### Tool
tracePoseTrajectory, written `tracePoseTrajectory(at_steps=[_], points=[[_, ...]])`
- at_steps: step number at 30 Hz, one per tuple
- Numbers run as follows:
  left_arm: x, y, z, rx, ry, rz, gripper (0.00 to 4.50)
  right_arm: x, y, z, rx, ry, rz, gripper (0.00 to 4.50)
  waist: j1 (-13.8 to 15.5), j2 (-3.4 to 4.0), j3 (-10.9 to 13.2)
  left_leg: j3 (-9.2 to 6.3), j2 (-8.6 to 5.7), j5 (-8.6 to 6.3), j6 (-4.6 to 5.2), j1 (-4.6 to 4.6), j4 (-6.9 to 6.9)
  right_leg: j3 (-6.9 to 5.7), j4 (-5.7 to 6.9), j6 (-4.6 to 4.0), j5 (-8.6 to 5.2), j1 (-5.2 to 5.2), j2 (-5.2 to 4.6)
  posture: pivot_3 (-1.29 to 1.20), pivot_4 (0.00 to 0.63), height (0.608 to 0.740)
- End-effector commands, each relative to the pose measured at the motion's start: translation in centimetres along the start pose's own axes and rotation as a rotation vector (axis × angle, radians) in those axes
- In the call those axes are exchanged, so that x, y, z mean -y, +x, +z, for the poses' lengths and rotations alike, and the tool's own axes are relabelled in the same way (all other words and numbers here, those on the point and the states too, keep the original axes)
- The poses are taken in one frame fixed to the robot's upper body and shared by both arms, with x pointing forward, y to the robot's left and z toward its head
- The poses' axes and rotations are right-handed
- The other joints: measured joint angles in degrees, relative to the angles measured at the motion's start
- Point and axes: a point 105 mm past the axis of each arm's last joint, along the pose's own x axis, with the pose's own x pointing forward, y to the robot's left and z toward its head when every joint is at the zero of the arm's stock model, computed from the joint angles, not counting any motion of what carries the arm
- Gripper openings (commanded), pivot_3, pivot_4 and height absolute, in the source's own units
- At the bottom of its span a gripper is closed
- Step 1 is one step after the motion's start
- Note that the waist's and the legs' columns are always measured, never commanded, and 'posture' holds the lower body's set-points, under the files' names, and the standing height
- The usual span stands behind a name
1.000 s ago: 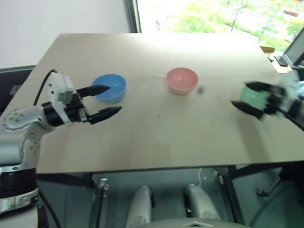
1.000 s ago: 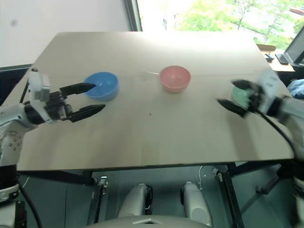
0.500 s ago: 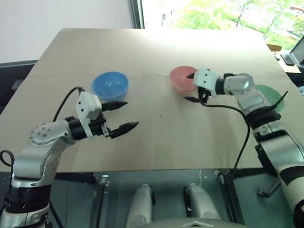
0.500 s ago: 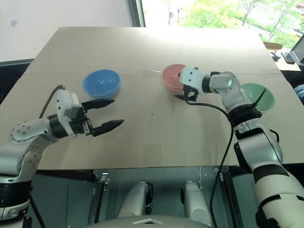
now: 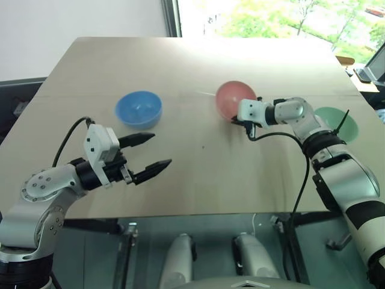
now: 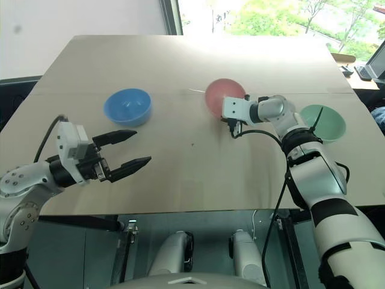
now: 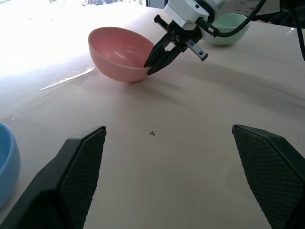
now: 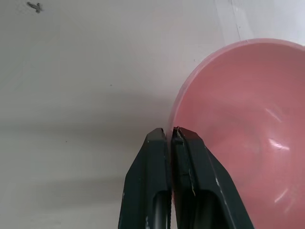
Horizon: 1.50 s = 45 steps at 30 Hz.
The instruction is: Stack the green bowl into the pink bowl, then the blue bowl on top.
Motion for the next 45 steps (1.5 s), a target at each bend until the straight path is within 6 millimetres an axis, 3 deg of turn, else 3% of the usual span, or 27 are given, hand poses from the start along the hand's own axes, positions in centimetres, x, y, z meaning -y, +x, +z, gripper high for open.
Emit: tracePoseTrajectory(at_steps=[1,6,15,20,21,27,30,35,38,45], points=[[-0.2,-0.2,1.1,0.041,0.033,0.022,4.50,2.1,-1.0,2.3,0.052,-0.106,-0.039,0.09,0.0,0.00,0.0,0.00,0.00,0.00,0.00,0.00,0.00,0.00,0.00,0.00,0.00,0.00,0.00,0.00,0.150,0.740],[-0.8,-0.1,0.8,0.042,0.035,0.035,4.50,2.0,-1.9,3.8,0.128,-0.107,0.019,0.09,-0.1,0.03,0.0,0.00,0.00,0.00,0.00,0.00,0.00,0.00,0.02,0.00,0.00,0.00,0.00,0.00,0.150,0.740],[-1.5,0.6,0.8,0.051,0.044,0.026,4.50,-2.8,-4.0,3.9,0.100,-0.076,0.237,0.09,0.4,0.03,0.0,-0.09,-0.01,0.00,0.00,-0.03,0.11,-0.09,0.06,0.00,0.00,0.05,-0.01,0.00,0.150,0.740],[-1.7,0.8,0.9,0.052,0.049,0.021,4.50,-3.8,-3.8,3.7,0.083,-0.015,0.252,0.09,0.0,0.03,0.0,-0.08,-0.01,0.00,0.01,0.06,0.15,-0.07,0.26,0.00,-0.01,0.04,0.04,0.00,0.150,0.740],[-1.7,0.9,0.9,0.051,0.051,0.017,4.50,-3.8,-3.8,3.6,0.081,-0.006,0.238,0.72,0.1,0.03,0.0,-0.09,-0.01,0.00,0.00,0.07,0.16,-0.08,0.29,-0.01,-0.01,0.04,0.05,0.00,0.150,0.740],[-2.0,1.0,1.1,0.050,0.046,0.022,4.50,-4.0,-4.0,3.2,0.064,0.042,0.234,3.07,0.2,0.02,0.0,-0.09,-0.01,0.00,0.01,0.02,0.31,-0.08,0.33,0.00,-0.01,0.05,0.04,0.00,0.150,0.740],[-2.9,0.9,1.0,0.035,0.061,0.078,4.50,-2.9,-4.6,3.7,0.087,0.062,0.157,4.28,0.3,0.02,0.0,-0.10,-0.01,0.00,0.01,0.02,0.35,-0.08,0.38,0.00,-0.02,0.04,0.04,0.00,0.150,0.740],[-3.3,0.8,1.4,0.020,0.100,0.105,4.50,-1.4,-8.5,4.9,0.185,0.193,0.005,4.44,0.5,0.02,0.0,-0.14,-0.01,0.00,0.01,-0.01,0.37,-0.11,0.40,0.00,-0.02,0.04,0.04,0.00,0.150,0.740],[-1.3,1.0,3.1,0.125,0.054,-0.049,4.50,-0.7,-12.2,2.3,0.079,0.288,-0.210,4.44,1.3,0.00,0.0,-0.23,-0.01,0.00,0.01,-0.08,0.41,-0.20,0.36,0.00,-0.02,0.05,0.03,0.00,0.150,0.740],[0.6,2.6,4.2,0.168,0.048,-0.265,4.50,-2.9,-18.3,-4.3,-0.332,0.580,-0.494,4.44,1.6,0.01,0.0,-0.17,-0.04,0.00,0.01,0.01,0.47,-0.15,0.42,0.00,-0.04,0.07,0.04,0.00,0.150,0.740]])
